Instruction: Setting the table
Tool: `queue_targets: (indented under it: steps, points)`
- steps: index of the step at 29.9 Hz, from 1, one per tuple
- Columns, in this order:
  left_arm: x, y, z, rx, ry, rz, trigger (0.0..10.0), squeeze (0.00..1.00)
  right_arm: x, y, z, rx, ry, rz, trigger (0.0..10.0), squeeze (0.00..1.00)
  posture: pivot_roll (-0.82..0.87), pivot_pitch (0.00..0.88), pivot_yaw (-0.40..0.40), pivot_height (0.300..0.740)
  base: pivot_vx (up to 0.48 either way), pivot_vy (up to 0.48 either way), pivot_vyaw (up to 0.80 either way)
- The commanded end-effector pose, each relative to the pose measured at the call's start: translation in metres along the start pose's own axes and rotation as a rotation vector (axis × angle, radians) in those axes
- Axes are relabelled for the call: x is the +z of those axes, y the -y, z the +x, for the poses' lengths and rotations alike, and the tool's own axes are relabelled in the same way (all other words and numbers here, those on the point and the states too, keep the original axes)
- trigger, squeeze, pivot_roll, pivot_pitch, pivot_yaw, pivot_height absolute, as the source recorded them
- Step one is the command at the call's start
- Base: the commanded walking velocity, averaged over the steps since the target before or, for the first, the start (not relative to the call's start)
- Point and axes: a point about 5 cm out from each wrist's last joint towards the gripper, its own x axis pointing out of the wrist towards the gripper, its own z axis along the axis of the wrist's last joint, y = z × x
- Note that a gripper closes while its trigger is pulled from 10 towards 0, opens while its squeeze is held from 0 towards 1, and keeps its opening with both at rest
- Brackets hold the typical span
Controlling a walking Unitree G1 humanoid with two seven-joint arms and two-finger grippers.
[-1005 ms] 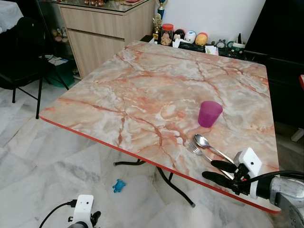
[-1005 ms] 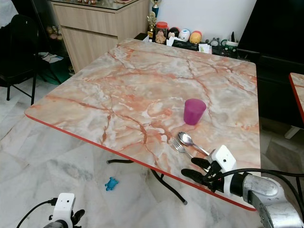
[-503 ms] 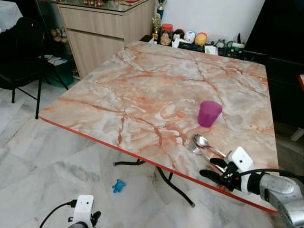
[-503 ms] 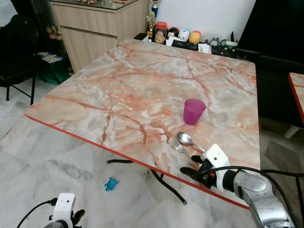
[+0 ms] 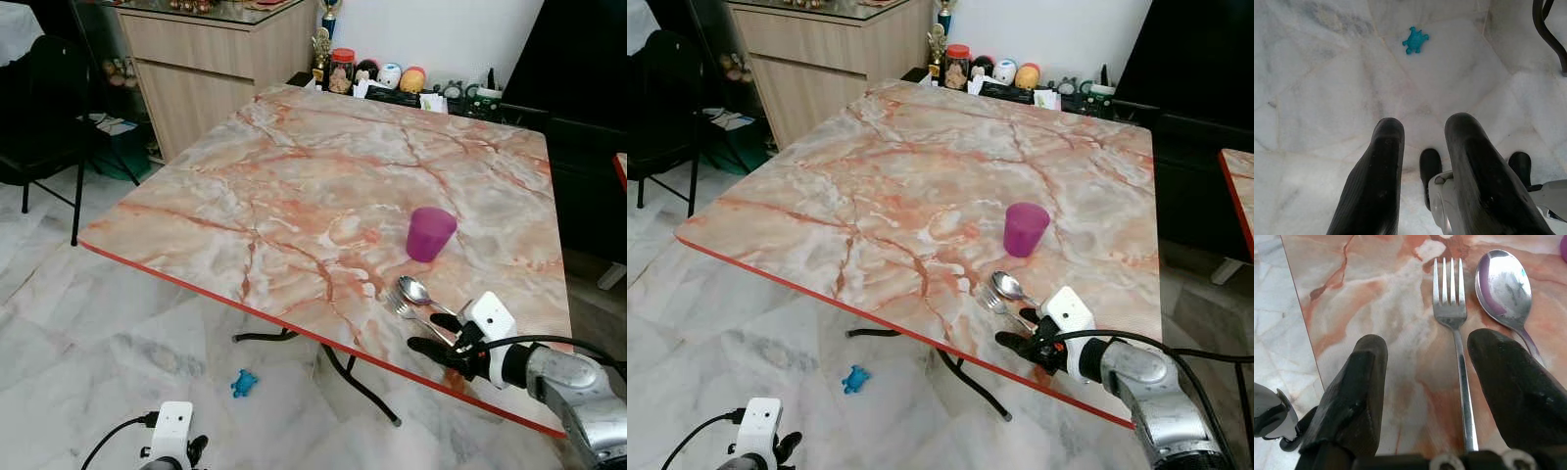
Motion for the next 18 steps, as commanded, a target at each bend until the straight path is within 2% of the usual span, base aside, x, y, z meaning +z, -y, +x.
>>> queue_targets:
  steps: [1, 18]
  points:
    - [-0.0019, 0.0005, -0.0001, 0.001, -0.014, -0.006, 10.0, 0.0, -0.0011, 0.0034, -0.0003, -0.022, -0.006, -0.003, 10.0, 0.0, 0.11, 0.0, -0.04, 0.728, 0.0, 0.0, 0.0]
    - [0.0022, 0.0023, 0.0009, -0.003, 0.006, -0.01, 10.0, 0.0, -0.0063, 0.0082, 0.008, -0.096, -0.03, 0.03, 10.0, 0.0, 0.11, 0.0, -0.041, 0.728, 0.0, 0.0, 0.0]
